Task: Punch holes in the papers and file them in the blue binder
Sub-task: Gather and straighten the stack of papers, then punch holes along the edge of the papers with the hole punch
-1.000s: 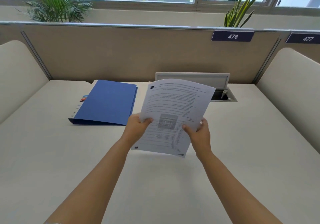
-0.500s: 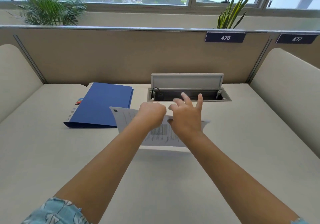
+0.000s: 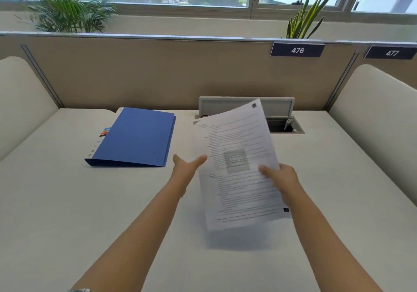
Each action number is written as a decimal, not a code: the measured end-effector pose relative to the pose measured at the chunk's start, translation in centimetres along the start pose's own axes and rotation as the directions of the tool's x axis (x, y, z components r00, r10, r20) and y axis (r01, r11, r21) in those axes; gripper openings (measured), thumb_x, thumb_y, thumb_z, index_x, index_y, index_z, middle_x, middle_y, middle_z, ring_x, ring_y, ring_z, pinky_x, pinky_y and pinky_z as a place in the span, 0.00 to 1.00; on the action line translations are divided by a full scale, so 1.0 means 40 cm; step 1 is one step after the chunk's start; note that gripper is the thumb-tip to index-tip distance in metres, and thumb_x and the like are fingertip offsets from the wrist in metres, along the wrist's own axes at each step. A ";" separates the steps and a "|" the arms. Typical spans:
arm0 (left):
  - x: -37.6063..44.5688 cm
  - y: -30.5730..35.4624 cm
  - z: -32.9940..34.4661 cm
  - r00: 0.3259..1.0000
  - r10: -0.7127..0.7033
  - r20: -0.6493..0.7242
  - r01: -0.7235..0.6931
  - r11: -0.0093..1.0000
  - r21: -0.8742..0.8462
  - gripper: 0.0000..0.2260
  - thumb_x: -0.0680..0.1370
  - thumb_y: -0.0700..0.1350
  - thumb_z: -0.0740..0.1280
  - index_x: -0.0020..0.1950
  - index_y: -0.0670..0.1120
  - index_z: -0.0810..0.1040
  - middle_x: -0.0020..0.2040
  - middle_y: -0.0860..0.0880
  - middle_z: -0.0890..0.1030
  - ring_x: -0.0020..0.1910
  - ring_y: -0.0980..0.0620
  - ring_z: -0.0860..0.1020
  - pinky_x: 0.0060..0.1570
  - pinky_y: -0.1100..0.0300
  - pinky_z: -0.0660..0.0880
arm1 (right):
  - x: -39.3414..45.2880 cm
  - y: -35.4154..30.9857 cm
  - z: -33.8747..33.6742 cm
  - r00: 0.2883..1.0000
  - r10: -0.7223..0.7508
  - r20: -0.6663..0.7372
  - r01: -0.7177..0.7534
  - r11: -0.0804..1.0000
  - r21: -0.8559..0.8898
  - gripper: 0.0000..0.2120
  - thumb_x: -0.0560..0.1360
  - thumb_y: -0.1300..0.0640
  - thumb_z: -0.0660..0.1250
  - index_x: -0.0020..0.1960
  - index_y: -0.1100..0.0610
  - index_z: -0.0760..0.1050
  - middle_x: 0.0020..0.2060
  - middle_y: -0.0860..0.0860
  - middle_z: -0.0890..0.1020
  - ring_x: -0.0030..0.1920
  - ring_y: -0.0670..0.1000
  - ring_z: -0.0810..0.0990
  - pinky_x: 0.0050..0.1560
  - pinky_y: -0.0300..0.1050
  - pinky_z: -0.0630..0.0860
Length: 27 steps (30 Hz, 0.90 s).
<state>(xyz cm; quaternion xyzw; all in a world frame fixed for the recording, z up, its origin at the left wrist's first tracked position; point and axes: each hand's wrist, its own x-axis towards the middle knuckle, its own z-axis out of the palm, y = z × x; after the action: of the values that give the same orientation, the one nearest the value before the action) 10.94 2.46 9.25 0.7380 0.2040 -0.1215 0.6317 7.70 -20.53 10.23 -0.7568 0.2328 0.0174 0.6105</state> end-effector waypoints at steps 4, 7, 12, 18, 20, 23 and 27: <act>0.032 -0.065 0.026 0.969 -0.082 0.232 0.104 0.991 -0.084 0.20 0.76 0.45 0.68 0.65 0.39 0.72 0.59 0.42 0.80 0.52 0.44 0.80 0.48 0.53 0.78 | 0.006 0.057 0.000 0.978 0.192 0.077 -0.201 0.970 0.134 0.18 0.73 0.62 0.70 0.60 0.66 0.75 0.48 0.60 0.80 0.40 0.56 0.80 0.36 0.46 0.76; 0.039 -0.084 0.058 0.976 -0.051 0.211 0.054 0.998 -0.011 0.09 0.76 0.36 0.64 0.56 0.40 0.76 0.55 0.44 0.80 0.49 0.44 0.79 0.38 0.58 0.77 | 0.024 0.107 -0.007 0.958 0.272 0.088 -0.280 0.956 0.089 0.19 0.73 0.61 0.70 0.61 0.64 0.75 0.52 0.59 0.81 0.48 0.59 0.80 0.49 0.53 0.78; 0.074 -0.095 0.109 0.976 -0.058 0.210 0.033 0.993 0.117 0.06 0.76 0.35 0.64 0.51 0.42 0.76 0.51 0.44 0.79 0.47 0.44 0.78 0.40 0.60 0.77 | 0.066 0.140 -0.033 0.944 0.309 0.114 -0.318 0.946 0.068 0.18 0.73 0.61 0.70 0.61 0.65 0.75 0.48 0.59 0.82 0.42 0.56 0.81 0.40 0.47 0.77; 0.142 -0.075 0.151 0.963 -0.071 0.258 0.031 0.987 0.156 0.05 0.76 0.36 0.65 0.51 0.41 0.75 0.50 0.44 0.79 0.45 0.45 0.79 0.36 0.60 0.77 | 0.135 0.170 -0.042 0.976 0.216 0.041 -0.218 0.974 0.066 0.16 0.73 0.60 0.71 0.59 0.63 0.77 0.52 0.58 0.82 0.50 0.59 0.81 0.51 0.51 0.78; 0.170 -0.059 0.153 0.958 -0.103 0.266 0.066 0.987 0.146 0.04 0.76 0.38 0.66 0.50 0.41 0.75 0.48 0.43 0.80 0.41 0.48 0.79 0.35 0.62 0.75 | 0.150 0.177 -0.044 0.981 0.190 0.027 -0.192 0.976 0.099 0.16 0.73 0.59 0.71 0.59 0.62 0.78 0.51 0.57 0.83 0.51 0.59 0.82 0.50 0.49 0.78; 0.237 -0.031 0.150 0.982 -0.117 0.149 0.103 0.990 0.097 0.06 0.76 0.43 0.67 0.50 0.42 0.74 0.42 0.44 0.79 0.36 0.50 0.77 0.35 0.60 0.74 | 0.176 0.189 -0.049 0.982 0.184 0.031 -0.187 0.970 0.153 0.15 0.73 0.59 0.71 0.58 0.62 0.78 0.50 0.57 0.83 0.49 0.58 0.83 0.45 0.47 0.79; 0.348 -0.003 0.141 0.992 -0.062 -0.114 0.069 0.996 0.064 0.06 0.76 0.44 0.66 0.44 0.42 0.72 0.45 0.41 0.77 0.42 0.44 0.76 0.48 0.50 0.78 | 0.206 0.204 -0.053 0.984 0.177 0.029 -0.179 0.965 0.192 0.12 0.73 0.59 0.71 0.56 0.59 0.78 0.45 0.52 0.84 0.44 0.53 0.83 0.39 0.43 0.78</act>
<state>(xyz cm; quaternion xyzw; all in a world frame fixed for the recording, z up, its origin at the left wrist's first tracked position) 23.67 -1.01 2.10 0.7575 0.2591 -0.1074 0.5896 11.44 -26.45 0.72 -0.6696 0.2968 0.0536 0.6787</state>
